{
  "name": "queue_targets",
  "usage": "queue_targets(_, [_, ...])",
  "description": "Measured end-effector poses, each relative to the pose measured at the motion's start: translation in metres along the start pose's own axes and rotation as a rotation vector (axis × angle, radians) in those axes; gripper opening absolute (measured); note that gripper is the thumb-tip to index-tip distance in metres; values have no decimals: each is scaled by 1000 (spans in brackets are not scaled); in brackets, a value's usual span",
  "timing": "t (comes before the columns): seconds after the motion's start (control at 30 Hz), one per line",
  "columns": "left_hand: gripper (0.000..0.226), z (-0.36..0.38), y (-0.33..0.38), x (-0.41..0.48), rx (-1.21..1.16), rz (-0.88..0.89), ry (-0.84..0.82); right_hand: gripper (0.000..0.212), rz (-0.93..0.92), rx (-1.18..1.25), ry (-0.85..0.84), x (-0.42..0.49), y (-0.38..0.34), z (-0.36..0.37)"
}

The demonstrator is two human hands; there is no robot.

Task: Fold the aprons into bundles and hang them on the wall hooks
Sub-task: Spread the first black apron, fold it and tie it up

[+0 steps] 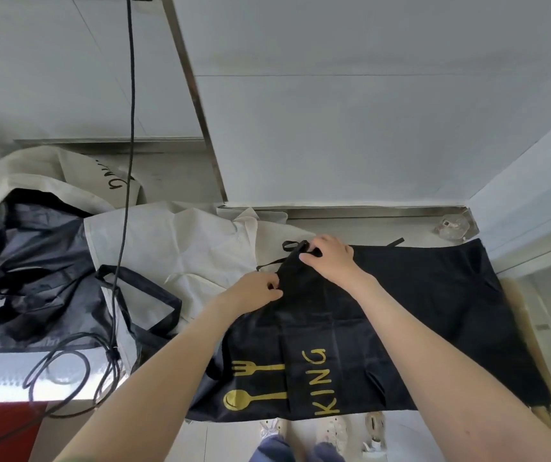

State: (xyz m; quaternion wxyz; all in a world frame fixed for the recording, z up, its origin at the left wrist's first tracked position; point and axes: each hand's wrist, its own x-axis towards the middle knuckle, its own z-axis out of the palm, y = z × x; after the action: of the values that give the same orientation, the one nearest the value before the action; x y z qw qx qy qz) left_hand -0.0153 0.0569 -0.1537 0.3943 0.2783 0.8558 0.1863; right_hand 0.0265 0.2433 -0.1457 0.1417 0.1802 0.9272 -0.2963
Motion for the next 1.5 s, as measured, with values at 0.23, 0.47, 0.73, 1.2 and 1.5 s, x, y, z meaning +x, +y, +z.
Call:
queue_targets(0.23, [25, 1, 3, 6, -113, -40, 81, 38, -55, 247, -138, -9, -4, -17])
queue_targets(0.47, [13, 1, 6, 11, -103, -25, 65, 24, -115, 318, 9, -8, -5, -31])
queue_targets(0.73, [29, -8, 5, 11, -55, -34, -88, 14, -87, 805, 221, -15, 6, -70])
queue_targets(1.2, [26, -15, 2, 0, 125, -168, -324, 66, -81, 431, -52, -18, 3, -25])
queue_targets(1.5, [19, -29, -30, -30, 156, -215, -305, 50, -494, -160, -312, -60, -59, 50])
